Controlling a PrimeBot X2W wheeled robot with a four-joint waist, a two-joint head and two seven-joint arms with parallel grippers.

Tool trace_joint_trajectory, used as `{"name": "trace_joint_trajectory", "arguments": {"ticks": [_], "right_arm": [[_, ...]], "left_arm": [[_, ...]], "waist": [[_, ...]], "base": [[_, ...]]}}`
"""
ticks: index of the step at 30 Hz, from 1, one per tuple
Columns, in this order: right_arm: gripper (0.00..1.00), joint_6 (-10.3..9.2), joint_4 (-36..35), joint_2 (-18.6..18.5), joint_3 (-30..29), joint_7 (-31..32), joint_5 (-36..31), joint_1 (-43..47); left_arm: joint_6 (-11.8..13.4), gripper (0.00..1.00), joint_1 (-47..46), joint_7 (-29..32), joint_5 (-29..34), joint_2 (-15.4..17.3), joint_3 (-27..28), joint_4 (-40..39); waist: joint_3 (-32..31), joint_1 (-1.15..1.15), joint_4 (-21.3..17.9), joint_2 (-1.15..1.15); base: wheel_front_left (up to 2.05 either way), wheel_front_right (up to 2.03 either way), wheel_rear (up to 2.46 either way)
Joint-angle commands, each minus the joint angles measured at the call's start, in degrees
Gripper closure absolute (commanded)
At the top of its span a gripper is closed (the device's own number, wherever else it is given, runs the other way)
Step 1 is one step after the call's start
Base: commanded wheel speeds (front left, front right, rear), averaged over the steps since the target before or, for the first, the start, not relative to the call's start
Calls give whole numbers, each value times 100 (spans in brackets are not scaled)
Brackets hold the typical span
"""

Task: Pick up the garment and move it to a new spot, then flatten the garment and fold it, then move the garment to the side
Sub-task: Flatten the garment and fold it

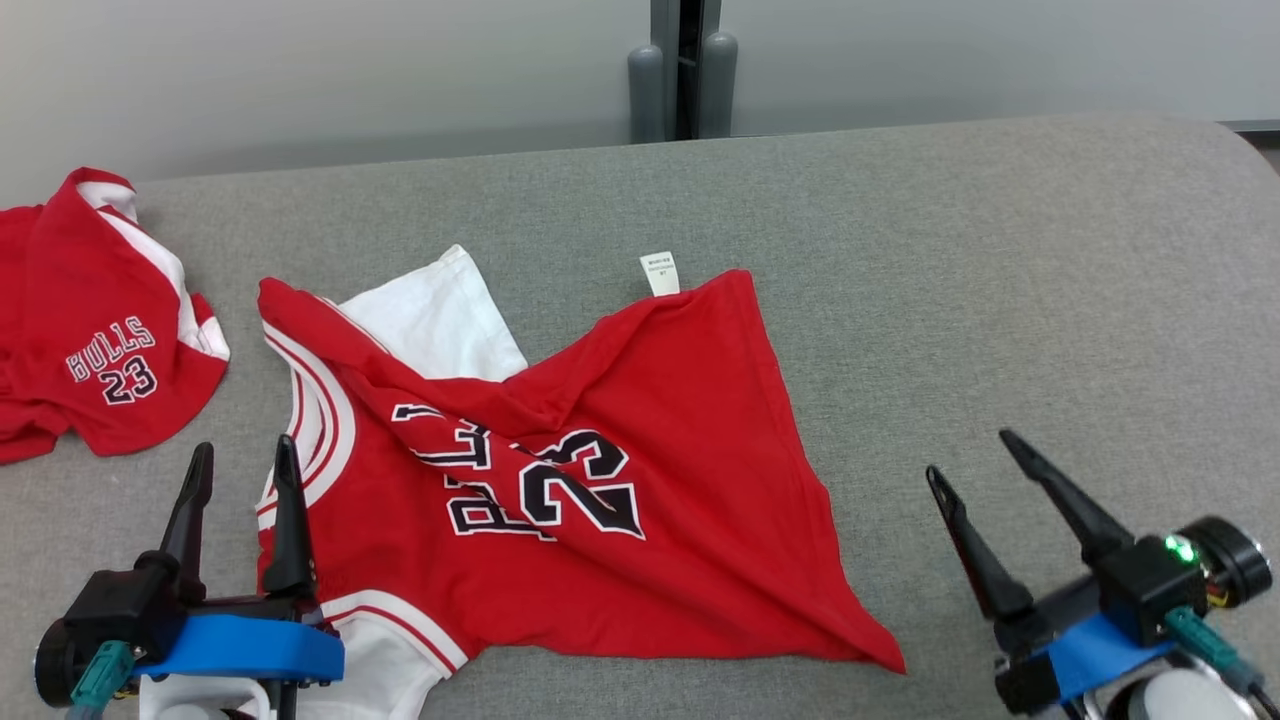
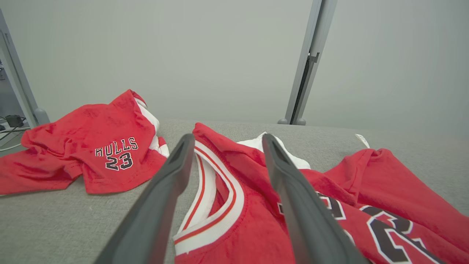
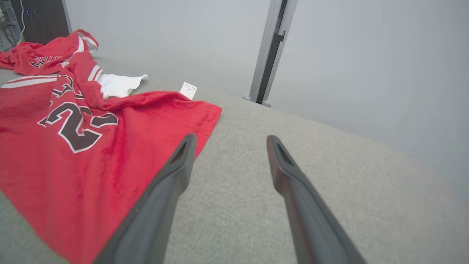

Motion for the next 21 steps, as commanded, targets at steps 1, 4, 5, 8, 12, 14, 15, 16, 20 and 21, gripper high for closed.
{"name": "trace_joint_trajectory", "arguments": {"ticks": [1,4,5,8,12,14,15,16,20,21], "right_arm": [[0,-5,-28,40,-27,-14,-66,-135],[0,-6,102,89,-27,95,-245,-724],[0,-6,177,111,-27,147,-307,-959],[0,-6,470,207,29,257,-411,-1639],[0,-5,1011,291,187,398,-503,-2506],[0,-6,1324,310,261,423,-540,-2883],[0,-6,1505,312,313,458,-571,-3042],[0,-6,1676,321,352,459,-573,-3205],[0,-6,2437,349,497,464,-554,-3730],[0,-6,2634,341,531,484,-568,-3831]], "left_arm": [[-10,0,-64,-18,-6,19,-2,-21],[-6,0,-140,-18,-28,19,-30,-48],[-3,0,-178,-18,-38,19,-48,-58],[14,0,-302,-18,-59,19,-105,-92],[39,0,-488,-18,-136,19,-199,-97],[58,0,-579,-19,-175,19,-250,-95],[54,0,-619,-18,-199,20,-283,-88],[64,0,-661,-19,-221,20,-318,-82],[116,0,-798,-18,-342,19,-442,-67],[124,0,-815,-19,-367,20,-475,-68]], "waist": [[53,0,49,0],[178,0,148,0],[231,0,184,0],[415,0,310,0],[656,0,507,0],[767,0,608,0],[814,0,660,0],[863,0,713,0],[1011,0,916,0],[1040,0,964,0]], "base": [[0,0,0],[0,0,0],[0,0,0],[0,0,0],[0,0,0],[0,0,0],[0,0,0],[0,0,0],[0,0,0],[0,0,0]]}}
